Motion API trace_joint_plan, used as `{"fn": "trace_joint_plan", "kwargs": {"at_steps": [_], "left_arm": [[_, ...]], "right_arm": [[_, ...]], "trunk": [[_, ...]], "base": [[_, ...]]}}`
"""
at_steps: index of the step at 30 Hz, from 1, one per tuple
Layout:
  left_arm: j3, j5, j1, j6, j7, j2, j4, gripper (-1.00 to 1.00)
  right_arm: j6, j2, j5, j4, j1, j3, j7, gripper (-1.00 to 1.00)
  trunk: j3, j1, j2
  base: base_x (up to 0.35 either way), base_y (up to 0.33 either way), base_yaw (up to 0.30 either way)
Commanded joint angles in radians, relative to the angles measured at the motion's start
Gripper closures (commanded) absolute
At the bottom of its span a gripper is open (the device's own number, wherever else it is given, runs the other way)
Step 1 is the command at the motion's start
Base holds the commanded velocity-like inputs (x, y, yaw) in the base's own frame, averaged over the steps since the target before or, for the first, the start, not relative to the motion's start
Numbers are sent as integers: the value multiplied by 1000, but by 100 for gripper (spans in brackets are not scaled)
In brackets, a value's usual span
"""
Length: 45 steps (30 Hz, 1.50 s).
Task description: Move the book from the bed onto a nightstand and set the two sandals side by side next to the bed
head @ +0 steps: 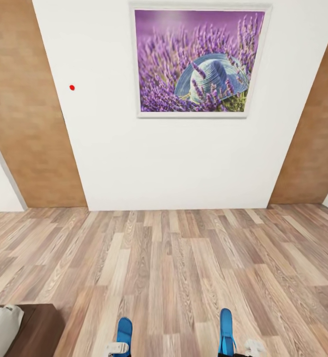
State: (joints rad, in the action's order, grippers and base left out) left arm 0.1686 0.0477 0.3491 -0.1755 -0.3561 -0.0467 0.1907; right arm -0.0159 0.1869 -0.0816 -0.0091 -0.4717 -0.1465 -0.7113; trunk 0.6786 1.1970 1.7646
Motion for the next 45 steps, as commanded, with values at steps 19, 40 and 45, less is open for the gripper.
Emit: {"fn": "trace_joint_plan", "kwargs": {"at_steps": [19, 40, 45], "left_arm": [[8, 4, 1, -2, -4, -1, 0, 100], [8, 4, 1, -2, -3, -2, -2, 100], [8, 4, 1, -2, -3, -2, -1, 100]], "right_arm": [[-1, 0, -9, 1, -1, 1, -4, 100], [-1, -1, -9, 2, -1, 1, 153, 100], [-1, -1, -9, 1, -1, 2, 160, 100]], "trunk": [[1, 0, 0], [1, 0, 0], [1, 0, 0]], "base": [[322, 0, 28], [322, 0, 0], [322, 0, 0]]}}
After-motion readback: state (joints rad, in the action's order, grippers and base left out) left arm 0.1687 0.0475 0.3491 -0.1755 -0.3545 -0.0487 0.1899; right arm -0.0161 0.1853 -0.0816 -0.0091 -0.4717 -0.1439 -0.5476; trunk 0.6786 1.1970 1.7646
